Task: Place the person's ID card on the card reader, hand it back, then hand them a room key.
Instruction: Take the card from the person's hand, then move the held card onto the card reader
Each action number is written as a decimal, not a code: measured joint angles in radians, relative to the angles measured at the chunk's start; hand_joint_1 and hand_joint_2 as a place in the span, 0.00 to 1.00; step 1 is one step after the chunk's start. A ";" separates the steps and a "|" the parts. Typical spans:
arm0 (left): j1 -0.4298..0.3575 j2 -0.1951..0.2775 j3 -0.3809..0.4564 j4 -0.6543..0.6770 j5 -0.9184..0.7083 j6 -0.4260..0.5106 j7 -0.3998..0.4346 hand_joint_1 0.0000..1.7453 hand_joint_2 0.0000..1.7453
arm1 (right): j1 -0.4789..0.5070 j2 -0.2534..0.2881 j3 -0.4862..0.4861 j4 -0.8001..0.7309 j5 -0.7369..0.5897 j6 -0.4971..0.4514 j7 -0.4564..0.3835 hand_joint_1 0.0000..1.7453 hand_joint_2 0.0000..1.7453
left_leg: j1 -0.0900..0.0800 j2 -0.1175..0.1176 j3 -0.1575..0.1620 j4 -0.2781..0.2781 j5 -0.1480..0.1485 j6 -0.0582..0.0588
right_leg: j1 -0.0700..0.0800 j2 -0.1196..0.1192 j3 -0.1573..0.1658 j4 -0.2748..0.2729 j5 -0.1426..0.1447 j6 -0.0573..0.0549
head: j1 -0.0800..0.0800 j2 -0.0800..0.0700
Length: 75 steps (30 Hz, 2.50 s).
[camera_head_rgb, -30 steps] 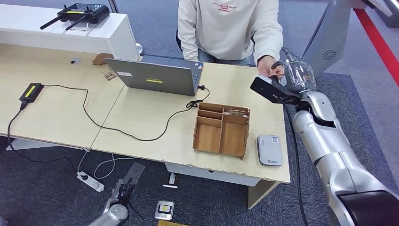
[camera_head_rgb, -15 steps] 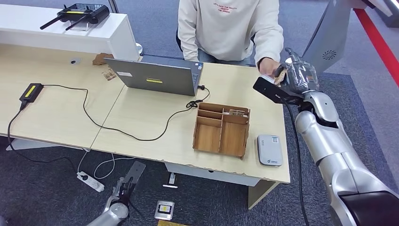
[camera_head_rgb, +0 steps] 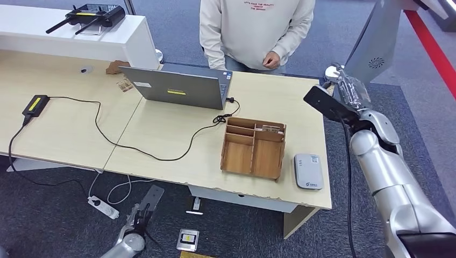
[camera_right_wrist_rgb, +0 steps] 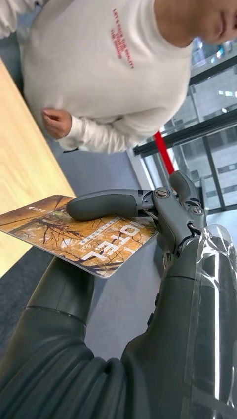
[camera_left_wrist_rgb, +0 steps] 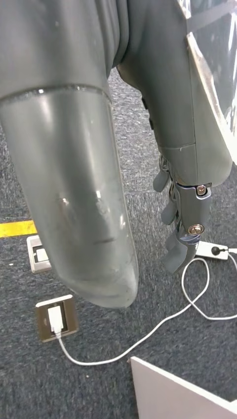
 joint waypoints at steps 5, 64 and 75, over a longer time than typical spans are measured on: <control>0.011 0.002 0.019 0.000 -0.001 0.003 0.008 0.00 0.00 | 0.072 -0.057 -0.015 -0.090 0.002 0.061 0.026 1.00 1.00 | 0.000 0.000 0.000 0.000 0.000 0.000 | 0.000 0.000 0.000 0.000 0.000 0.000 | 0.000 0.000; -0.099 -0.060 0.079 0.120 -0.190 -0.092 -0.009 0.00 0.00 | 0.475 -0.178 -0.090 -0.507 -0.006 0.135 0.174 1.00 1.00 | 0.000 0.000 0.000 0.000 0.000 0.000 | 0.000 0.000 0.000 0.000 0.000 0.000 | 0.000 0.000; -0.109 -0.065 0.079 0.134 -0.195 -0.101 -0.010 0.00 0.00 | 0.481 -0.162 -0.078 -0.481 -0.001 0.141 0.173 1.00 1.00 | 0.000 0.000 0.000 0.000 0.000 0.000 | 0.000 0.000 0.000 0.000 0.000 0.000 | 0.000 0.000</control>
